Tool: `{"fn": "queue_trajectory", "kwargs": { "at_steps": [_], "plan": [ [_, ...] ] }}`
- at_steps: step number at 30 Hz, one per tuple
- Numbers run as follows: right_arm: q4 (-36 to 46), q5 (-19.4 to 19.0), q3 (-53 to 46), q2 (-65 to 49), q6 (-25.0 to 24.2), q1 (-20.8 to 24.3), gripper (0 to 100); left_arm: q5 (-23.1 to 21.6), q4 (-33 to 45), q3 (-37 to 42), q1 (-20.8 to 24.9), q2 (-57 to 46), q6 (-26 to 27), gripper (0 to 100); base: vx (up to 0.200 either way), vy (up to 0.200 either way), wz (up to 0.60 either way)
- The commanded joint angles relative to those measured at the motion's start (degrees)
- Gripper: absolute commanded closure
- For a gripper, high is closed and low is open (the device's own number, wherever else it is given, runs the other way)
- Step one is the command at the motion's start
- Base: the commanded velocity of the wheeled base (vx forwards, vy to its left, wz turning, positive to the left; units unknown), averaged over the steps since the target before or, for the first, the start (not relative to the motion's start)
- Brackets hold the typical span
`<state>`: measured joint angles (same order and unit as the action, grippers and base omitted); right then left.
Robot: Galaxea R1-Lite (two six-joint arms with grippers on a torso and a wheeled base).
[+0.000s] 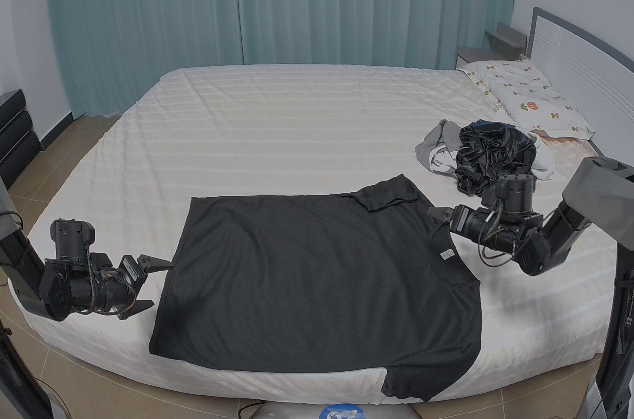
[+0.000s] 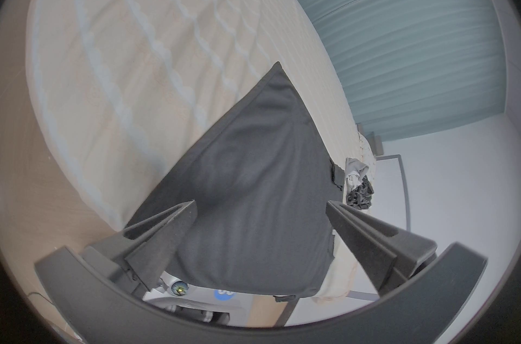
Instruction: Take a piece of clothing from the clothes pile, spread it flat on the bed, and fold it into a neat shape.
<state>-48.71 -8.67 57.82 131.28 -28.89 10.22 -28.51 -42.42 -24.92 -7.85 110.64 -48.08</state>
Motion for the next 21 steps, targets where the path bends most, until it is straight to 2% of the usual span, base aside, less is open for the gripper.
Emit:
{"fn": "queue_trajectory", "kwargs": {
  "at_steps": [1,5,6,14,15,18,21],
  "plan": [
    [8.02,2.87,14.07,9.87,-2.05,1.74,0,-3.48,-2.4,-1.71,0.03,4.58,-3.34,0,0.0,0.0,0.0],
    [13.21,2.52,18.29,10.84,0.77,0.51,0,-3.39,-3.28,-1.71,0.03,5.46,-3.42,0,0.0,0.0,0.0],
    [16.46,2.25,21.81,12.07,2.35,-0.37,0,-3.39,-3.37,-1.63,0.03,5.55,-3.51,0,0.0,0.0,0.0],
    [18.83,2.25,36.84,21.91,4.81,-2.66,0,-2.78,-3.46,-1.27,0.38,5.64,-4.39,0,0.0,0.0,0.0],
    [20.32,2.34,41.76,25.16,5.95,-2.83,0,-2.34,-3.46,-1.27,0.47,5.64,-4.39,0,0.0,0.0,0.0],
    [22.61,2.16,47.21,27.45,7.01,-3.18,0,-0.49,-3.63,-0.31,1.96,5.81,-3.95,0,0.0,0.0,0.0],
    [25.07,1.81,55.12,31.76,6.66,-3.1,0,2.32,-8.99,2.15,3.19,7.22,-3.86,0,0.0,0.0,0.0]
  ]
}}
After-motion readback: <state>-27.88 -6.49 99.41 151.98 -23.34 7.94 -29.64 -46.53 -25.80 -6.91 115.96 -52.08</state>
